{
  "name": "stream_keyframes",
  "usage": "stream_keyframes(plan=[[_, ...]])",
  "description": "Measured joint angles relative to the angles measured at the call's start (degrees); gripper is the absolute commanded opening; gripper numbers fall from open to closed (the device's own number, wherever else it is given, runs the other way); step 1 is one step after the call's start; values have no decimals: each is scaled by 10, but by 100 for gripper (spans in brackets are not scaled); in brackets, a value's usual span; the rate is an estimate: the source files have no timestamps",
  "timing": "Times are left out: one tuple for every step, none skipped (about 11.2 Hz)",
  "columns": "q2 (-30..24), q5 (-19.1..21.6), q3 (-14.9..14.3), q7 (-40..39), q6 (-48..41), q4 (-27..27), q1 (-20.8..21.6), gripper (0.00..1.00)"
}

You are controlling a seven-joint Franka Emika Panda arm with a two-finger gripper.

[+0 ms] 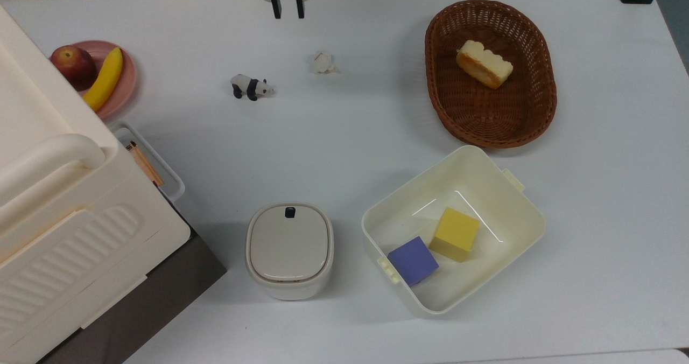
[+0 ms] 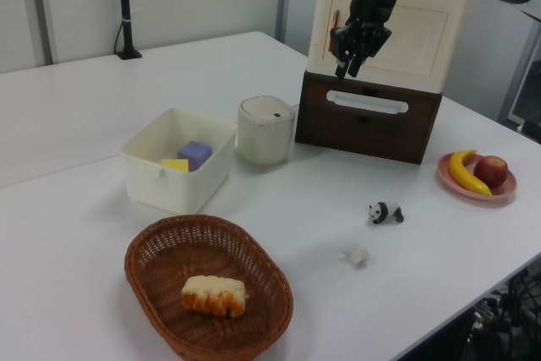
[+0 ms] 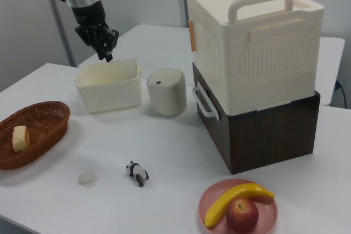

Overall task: Open the trash can
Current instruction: 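Move the gripper over the small cream trash can's lid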

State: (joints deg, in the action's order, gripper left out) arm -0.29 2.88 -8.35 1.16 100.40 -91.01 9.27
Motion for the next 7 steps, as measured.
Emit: stream_keyframes(plan=[[0, 0, 0, 0, 3, 0, 0, 0], [0, 0, 0, 0, 4, 0, 0, 0], [0, 0, 0, 0, 9, 0, 0, 0], [3, 0, 0, 0, 25, 0, 0, 0], [11, 10, 0, 1, 56, -1, 0, 0], [26, 22, 1, 7, 105, -2, 1, 0], [45, 26, 2, 17, 155, -3, 1, 0]])
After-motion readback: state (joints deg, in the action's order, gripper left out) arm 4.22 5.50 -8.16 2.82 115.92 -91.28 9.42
